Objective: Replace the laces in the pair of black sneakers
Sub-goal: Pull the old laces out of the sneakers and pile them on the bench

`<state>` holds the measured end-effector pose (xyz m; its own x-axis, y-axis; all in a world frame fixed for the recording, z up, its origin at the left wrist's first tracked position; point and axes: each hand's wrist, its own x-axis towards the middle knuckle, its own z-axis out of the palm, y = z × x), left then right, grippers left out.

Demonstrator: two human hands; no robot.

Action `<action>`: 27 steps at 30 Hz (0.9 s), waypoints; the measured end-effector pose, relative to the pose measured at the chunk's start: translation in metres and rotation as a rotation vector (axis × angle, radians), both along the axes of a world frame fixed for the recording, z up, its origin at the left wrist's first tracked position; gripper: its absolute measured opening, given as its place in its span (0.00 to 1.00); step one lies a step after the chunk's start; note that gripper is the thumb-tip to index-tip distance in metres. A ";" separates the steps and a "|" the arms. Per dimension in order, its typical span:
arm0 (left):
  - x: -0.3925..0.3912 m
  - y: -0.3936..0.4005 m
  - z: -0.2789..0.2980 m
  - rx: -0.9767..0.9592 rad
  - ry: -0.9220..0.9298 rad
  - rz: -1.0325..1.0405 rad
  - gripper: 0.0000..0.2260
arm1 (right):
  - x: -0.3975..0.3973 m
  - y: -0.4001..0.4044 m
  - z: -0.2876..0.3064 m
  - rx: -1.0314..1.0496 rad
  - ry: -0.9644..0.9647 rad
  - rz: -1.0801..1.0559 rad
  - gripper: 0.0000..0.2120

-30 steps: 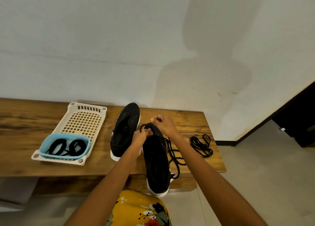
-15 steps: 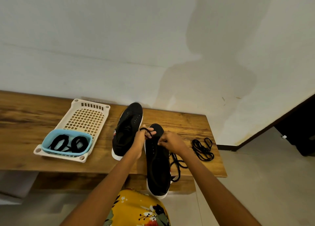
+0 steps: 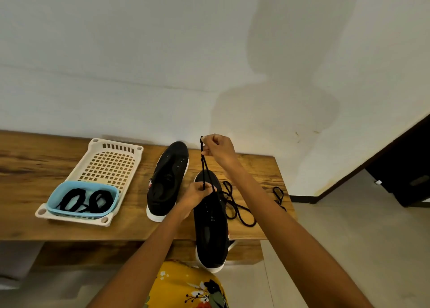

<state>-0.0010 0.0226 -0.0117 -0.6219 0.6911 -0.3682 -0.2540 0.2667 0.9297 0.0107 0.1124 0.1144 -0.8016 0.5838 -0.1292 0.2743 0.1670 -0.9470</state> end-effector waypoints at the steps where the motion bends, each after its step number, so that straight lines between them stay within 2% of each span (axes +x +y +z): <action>1: 0.000 0.001 0.001 -0.011 -0.001 -0.046 0.06 | 0.005 0.002 -0.007 -0.029 -0.001 -0.020 0.09; 3: 0.000 -0.001 0.001 -0.062 0.022 -0.156 0.06 | 0.014 0.007 -0.021 -0.124 0.025 -0.088 0.09; 5: 0.001 -0.003 -0.003 -0.090 0.083 -0.242 0.08 | 0.023 0.012 -0.030 -0.308 0.105 -0.187 0.07; 7: 0.001 -0.003 -0.007 -0.056 0.121 -0.181 0.05 | 0.029 0.017 -0.038 -0.502 0.211 -0.264 0.05; 8: 0.001 -0.003 -0.009 -0.029 0.117 -0.105 0.05 | 0.033 0.020 -0.044 -0.526 0.221 -0.277 0.05; 9: 0.001 -0.002 -0.009 0.002 0.101 -0.017 0.06 | 0.038 0.020 -0.051 -0.481 0.168 -0.264 0.05; 11: 0.003 0.002 -0.007 0.023 0.081 0.100 0.10 | 0.054 0.021 -0.067 -0.256 -0.059 -0.139 0.08; 15: 0.004 0.005 0.006 0.082 0.018 0.132 0.13 | 0.078 0.024 -0.110 0.355 -0.321 0.288 0.14; 17: 0.005 0.004 0.007 0.100 -0.020 0.110 0.13 | 0.078 0.024 -0.122 0.560 -0.386 0.306 0.13; 20: 0.008 0.004 0.001 0.074 -0.013 0.066 0.15 | 0.069 0.019 -0.112 0.714 -0.413 0.278 0.10; 22: 0.007 0.002 -0.003 0.038 -0.063 0.015 0.17 | 0.060 0.015 -0.095 0.744 -0.352 0.267 0.09; 25: 0.005 -0.001 -0.004 0.062 -0.217 -0.051 0.17 | 0.043 0.014 -0.059 0.559 -0.229 0.182 0.09; 27: 0.006 -0.001 -0.003 0.008 -0.122 -0.151 0.16 | 0.033 0.014 -0.031 0.407 -0.134 0.069 0.09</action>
